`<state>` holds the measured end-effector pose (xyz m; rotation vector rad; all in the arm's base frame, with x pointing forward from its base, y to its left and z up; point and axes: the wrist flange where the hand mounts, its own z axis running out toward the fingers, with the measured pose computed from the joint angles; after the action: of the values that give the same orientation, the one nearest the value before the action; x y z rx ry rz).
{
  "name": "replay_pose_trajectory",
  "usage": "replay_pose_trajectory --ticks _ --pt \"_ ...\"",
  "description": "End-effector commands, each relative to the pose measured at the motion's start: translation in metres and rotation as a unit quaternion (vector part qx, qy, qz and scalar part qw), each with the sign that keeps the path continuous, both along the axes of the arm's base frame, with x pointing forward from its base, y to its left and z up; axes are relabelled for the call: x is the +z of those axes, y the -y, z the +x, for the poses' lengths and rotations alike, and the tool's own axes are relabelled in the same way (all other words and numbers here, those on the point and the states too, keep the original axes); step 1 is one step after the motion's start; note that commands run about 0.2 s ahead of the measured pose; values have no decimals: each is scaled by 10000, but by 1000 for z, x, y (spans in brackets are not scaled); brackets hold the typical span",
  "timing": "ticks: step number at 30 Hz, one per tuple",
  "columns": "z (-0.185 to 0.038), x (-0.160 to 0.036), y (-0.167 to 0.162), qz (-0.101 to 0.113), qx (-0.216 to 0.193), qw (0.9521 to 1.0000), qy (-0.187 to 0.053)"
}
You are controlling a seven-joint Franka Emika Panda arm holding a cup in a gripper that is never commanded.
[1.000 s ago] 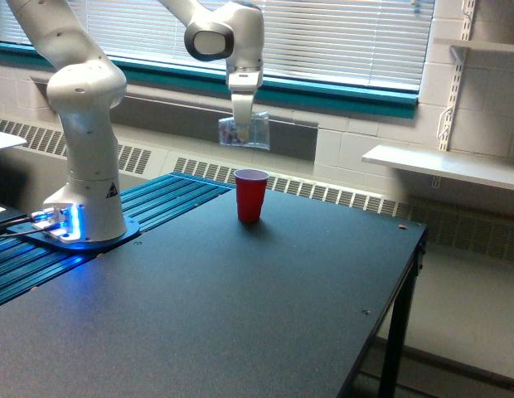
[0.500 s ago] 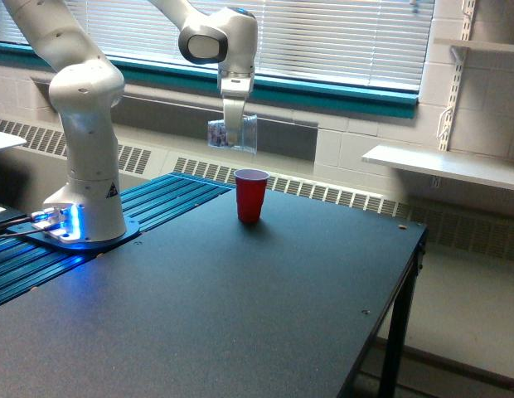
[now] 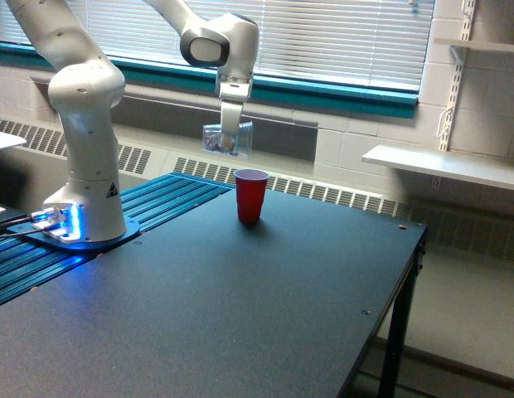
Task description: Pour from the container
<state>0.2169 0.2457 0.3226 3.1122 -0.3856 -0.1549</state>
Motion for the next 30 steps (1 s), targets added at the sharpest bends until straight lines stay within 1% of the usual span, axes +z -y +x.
replay_pose_trajectory --ticks 1,9,20,27,30 --pt "-11 -6 -6 -111 134 9998 -26" --pt "-15 -10 -5 -144 161 9997 -94" --pt "-7 -16 3 -179 -18 9995 -250" --pt "-2 -18 5 -154 -101 9990 -418" --pt "-1 -18 4 -184 -86 9989 -428"
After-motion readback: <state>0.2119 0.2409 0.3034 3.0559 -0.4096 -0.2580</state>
